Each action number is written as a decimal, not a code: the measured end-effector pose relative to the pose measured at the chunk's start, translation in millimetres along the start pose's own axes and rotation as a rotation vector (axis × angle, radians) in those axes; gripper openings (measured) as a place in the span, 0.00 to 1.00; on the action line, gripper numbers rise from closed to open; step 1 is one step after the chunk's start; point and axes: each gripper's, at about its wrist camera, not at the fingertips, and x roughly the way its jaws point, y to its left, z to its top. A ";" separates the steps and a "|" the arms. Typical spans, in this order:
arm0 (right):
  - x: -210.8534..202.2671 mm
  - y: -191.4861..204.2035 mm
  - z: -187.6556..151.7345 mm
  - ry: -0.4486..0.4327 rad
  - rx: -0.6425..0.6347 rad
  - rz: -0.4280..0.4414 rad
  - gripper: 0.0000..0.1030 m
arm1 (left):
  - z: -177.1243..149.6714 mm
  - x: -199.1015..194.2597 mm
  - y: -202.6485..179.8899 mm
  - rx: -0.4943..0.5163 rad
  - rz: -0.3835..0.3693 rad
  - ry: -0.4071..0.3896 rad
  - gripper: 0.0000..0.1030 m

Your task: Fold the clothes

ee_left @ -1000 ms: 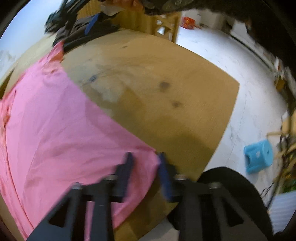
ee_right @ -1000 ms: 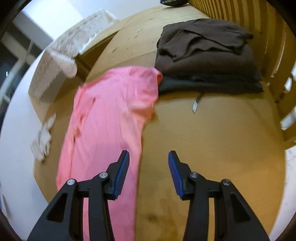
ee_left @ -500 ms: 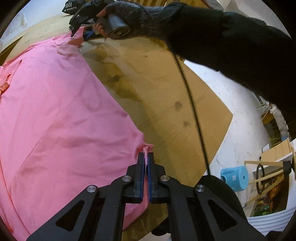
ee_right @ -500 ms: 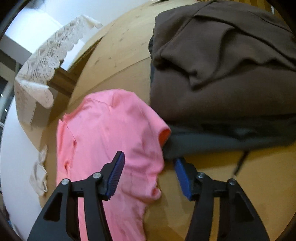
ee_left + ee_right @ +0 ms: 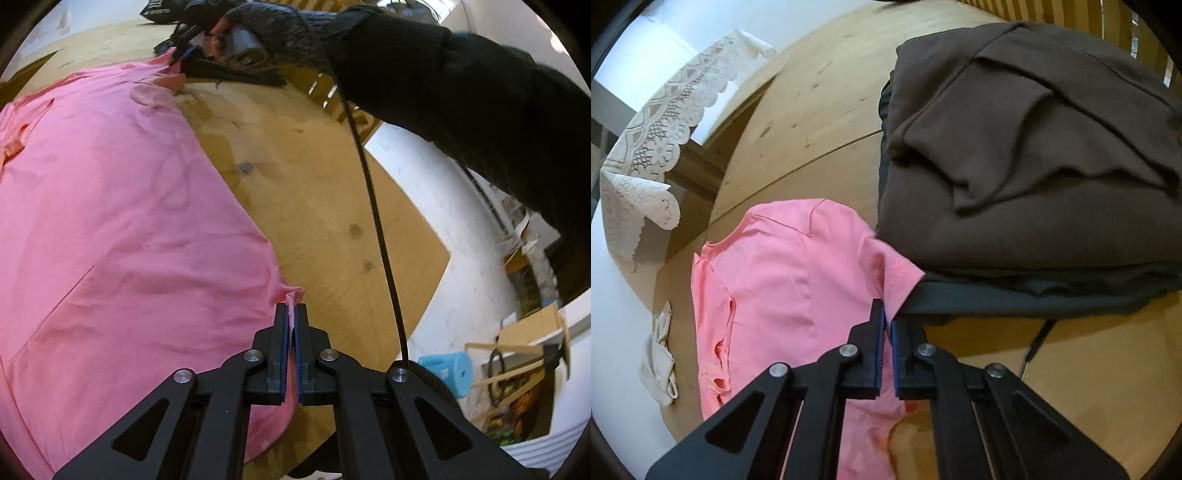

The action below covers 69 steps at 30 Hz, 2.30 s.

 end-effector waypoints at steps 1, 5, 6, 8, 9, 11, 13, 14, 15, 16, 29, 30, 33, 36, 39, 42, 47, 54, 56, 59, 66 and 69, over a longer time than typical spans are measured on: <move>-4.4 5.4 1.4 -0.007 -0.012 -0.019 0.04 | -0.1 -2.8 1.7 -0.006 -0.003 -0.007 0.02; -17.7 21.7 8.6 -0.018 -0.016 -0.071 0.04 | -0.1 -18.0 8.7 -0.037 -0.030 -0.043 0.02; -20.7 27.0 10.1 -0.012 -0.012 -0.082 0.04 | -0.3 -21.8 10.9 -0.042 -0.032 -0.052 0.02; -23.4 33.7 9.5 0.001 -0.001 -0.095 0.02 | -0.8 -29.4 15.4 -0.052 -0.036 -0.069 0.02; -24.0 36.4 8.8 0.012 0.011 -0.102 0.02 | -1.2 -31.7 18.4 -0.060 -0.039 -0.073 0.02; -23.1 38.6 8.2 0.004 0.030 -0.095 0.03 | -2.1 -33.9 25.1 -0.079 -0.049 -0.074 0.02; -24.4 42.3 7.3 -0.012 0.026 -0.083 0.03 | -2.4 -35.7 27.9 -0.082 -0.054 -0.079 0.02; -26.2 45.0 6.7 -0.024 0.011 -0.074 0.02 | -2.7 -37.6 28.8 -0.080 -0.055 -0.085 0.02; -24.3 52.5 6.8 -0.016 -0.017 -0.085 0.02 | -3.2 -40.3 29.6 -0.079 -0.056 -0.092 0.02; -21.9 58.3 6.9 -0.006 -0.035 -0.094 0.02 | -3.7 -42.9 30.4 -0.077 -0.057 -0.100 0.02; 13.4 175.9 -1.1 0.048 -0.232 -0.077 0.02 | -31.9 -81.8 71.1 -0.190 -0.028 -0.154 0.02; 33.4 194.6 -8.5 0.100 -0.255 -0.075 0.04 | -39.4 -82.4 78.4 -0.210 -0.025 -0.144 0.02; 80.4 238.4 -40.2 0.284 -0.374 -0.146 0.14 | -58.1 -72.6 97.4 -0.261 0.011 -0.085 0.02; 74.7 258.1 -55.6 0.271 -0.442 -0.156 0.15 | -68.0 -70.5 108.6 -0.300 0.033 -0.066 0.02; 39.5 247.7 -53.2 0.207 -0.389 -0.081 0.25 | -70.6 -73.3 105.7 -0.284 0.046 -0.075 0.02; 0.6 215.0 -60.9 0.130 -0.349 -0.127 0.38 | -74.6 -70.8 104.0 -0.290 0.038 -0.073 0.02; -31.9 159.5 -129.8 0.171 -0.344 -0.118 0.38 | -76.6 -71.6 104.9 -0.318 0.021 -0.081 0.02; -30.8 113.7 -165.3 0.167 -0.320 -0.139 0.38 | -77.5 -73.7 98.2 -0.310 0.059 -0.078 0.02; -30.2 119.8 -143.8 0.124 -0.306 -0.125 0.38 | -78.3 -74.0 95.5 -0.310 0.057 -0.076 0.02; -17.2 141.0 -109.1 0.101 -0.344 -0.147 0.38 | -77.1 -71.6 91.8 -0.304 0.051 -0.068 0.02; 43.1 142.7 -61.2 0.178 -0.231 -0.241 0.38 | -73.8 -67.1 96.5 -0.298 0.028 -0.051 0.02; 46.8 145.1 -68.1 0.210 -0.201 -0.180 0.38 | -75.4 -66.7 100.7 -0.302 0.017 -0.049 0.02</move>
